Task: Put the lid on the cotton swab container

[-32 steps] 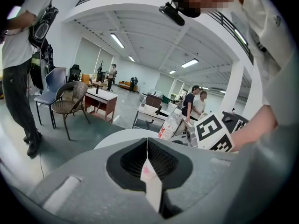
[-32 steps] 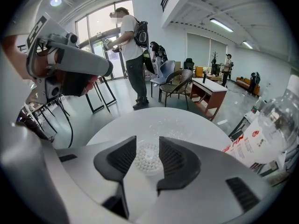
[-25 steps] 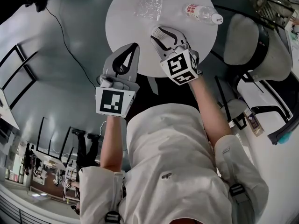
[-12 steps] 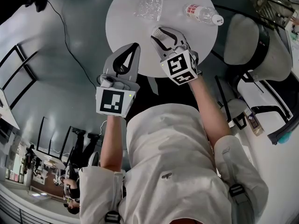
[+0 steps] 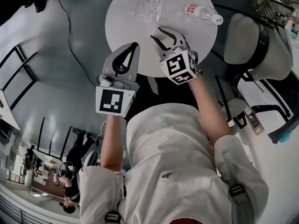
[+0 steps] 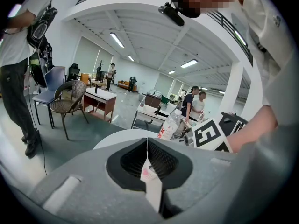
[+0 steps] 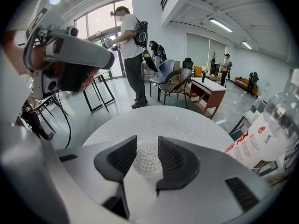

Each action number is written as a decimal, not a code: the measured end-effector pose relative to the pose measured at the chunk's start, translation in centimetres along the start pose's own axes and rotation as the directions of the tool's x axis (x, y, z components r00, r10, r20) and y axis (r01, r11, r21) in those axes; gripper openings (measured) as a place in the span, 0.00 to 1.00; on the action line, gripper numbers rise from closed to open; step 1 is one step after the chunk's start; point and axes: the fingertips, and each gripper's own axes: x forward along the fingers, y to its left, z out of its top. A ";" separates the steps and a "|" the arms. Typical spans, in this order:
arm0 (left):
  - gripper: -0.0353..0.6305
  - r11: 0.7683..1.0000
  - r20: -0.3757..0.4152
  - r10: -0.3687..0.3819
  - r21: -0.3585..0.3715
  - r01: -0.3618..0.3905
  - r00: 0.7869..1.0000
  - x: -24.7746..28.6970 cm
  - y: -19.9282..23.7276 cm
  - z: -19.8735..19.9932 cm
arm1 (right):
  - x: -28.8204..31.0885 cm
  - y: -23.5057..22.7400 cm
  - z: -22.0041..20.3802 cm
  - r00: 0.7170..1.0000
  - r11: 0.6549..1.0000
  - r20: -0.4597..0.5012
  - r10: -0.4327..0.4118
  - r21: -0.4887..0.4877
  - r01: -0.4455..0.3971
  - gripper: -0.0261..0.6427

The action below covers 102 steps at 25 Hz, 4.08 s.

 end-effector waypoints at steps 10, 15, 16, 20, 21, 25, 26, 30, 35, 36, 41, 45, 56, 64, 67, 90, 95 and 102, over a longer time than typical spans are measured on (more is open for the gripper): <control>0.07 1.000 0.008 -0.003 0.004 0.003 1.000 -0.2 -0.6 0.6 | 0.0 0.0 0.1 1.000 1.000 0.022 -0.004 0.014 0.004 0.25; 0.07 1.000 0.022 -0.005 0.018 0.004 1.000 -0.6 -1.6 1.8 | -0.3 0.0 0.0 0.999 1.000 0.042 -0.008 0.023 0.007 0.25; 0.07 1.000 0.022 -0.004 0.023 0.003 1.000 -0.6 -1.9 1.9 | -0.4 0.0 0.0 0.999 1.000 0.043 -0.006 0.024 0.005 0.24; 0.07 0.999 0.016 0.000 0.041 0.000 1.000 -0.9 -2.6 2.5 | -0.8 0.0 0.0 0.999 0.999 0.040 0.005 0.033 -0.006 0.16; 0.07 0.999 0.013 0.000 0.045 -0.001 1.000 -1.0 -2.8 2.6 | -1.0 0.0 0.1 0.999 0.999 0.043 0.007 0.036 -0.008 0.16; 0.07 0.998 0.011 -0.004 0.068 0.003 1.000 -1.3 -3.7 3.4 | -2.1 -0.2 0.4 0.998 0.999 0.062 0.006 0.048 -0.009 0.16; 0.07 0.997 0.012 -0.006 0.076 0.005 1.000 -1.4 -4.0 3.6 | -2.5 -0.2 0.4 0.998 0.999 0.066 0.004 0.052 -0.007 0.16; 0.07 0.996 0.017 -0.013 0.088 0.011 1.000 -1.6 -5.3 4.6 | -4.0 -0.6 0.8 0.996 0.998 0.084 -0.008 0.059 0.003 0.15; 0.07 0.995 0.024 -0.035 0.095 0.032 0.999 -1.8 -6.9 4.9 | -6.1 -0.7 1.6 0.993 0.998 0.119 -0.010 0.067 0.002 0.14; 0.07 0.994 0.024 -0.038 0.100 0.036 0.999 -1.8 -7.3 4.9 | -6.7 -0.6 1.8 0.991 0.998 0.131 -0.011 0.070 0.002 0.13; 0.07 0.994 0.021 -0.038 0.101 0.035 0.999 -2.1 -8.9 5.0 | -9.3 -1.0 2.6 0.982 0.994 0.188 -0.016 0.105 -0.004 0.10; 0.07 0.994 0.018 -0.041 0.106 0.039 0.999 -2.8 -8.9 5.2 | -10.4 -1.1 3.3 0.975 0.989 0.220 -0.032 0.147 -0.001 0.07; 0.07 0.985 0.028 -0.096 0.143 0.091 0.995 -7.8 -7.6 4.1 | -12.0 3.2 4.9 0.957 0.963 0.272 -0.097 0.268 0.021 0.05; 0.07 0.968 0.075 -0.156 0.211 0.137 0.985 -16.3 -5.7 2.7 | -15.3 10.2 7.6 0.913 0.921 0.350 -0.208 0.384 0.062 0.05; 0.07 0.960 0.092 -0.178 0.236 0.152 0.980 -20.2 -4.9 1.8 | -16.4 13.6 8.5 0.902 0.915 0.359 -0.241 0.394 0.087 0.05; 0.07 0.915 0.131 -0.343 0.268 0.300 0.930 -33.1 -6.9 -4.2 | -27.6 30.1 6.7 0.829 0.842 0.374 -0.417 0.503 0.196 0.05; 0.07 0.919 0.155 -0.341 0.262 0.294 0.927 -34.5 -6.9 -4.0 | -29.3 31.3 7.6 0.816 0.851 0.404 -0.413 0.491 0.187 0.05; 0.07 0.902 0.126 -0.376 0.276 0.332 0.918 -34.7 -8.0 -4.7 | -30.0 32.5 8.3 0.799 0.846 0.421 -0.429 0.497 0.192 0.05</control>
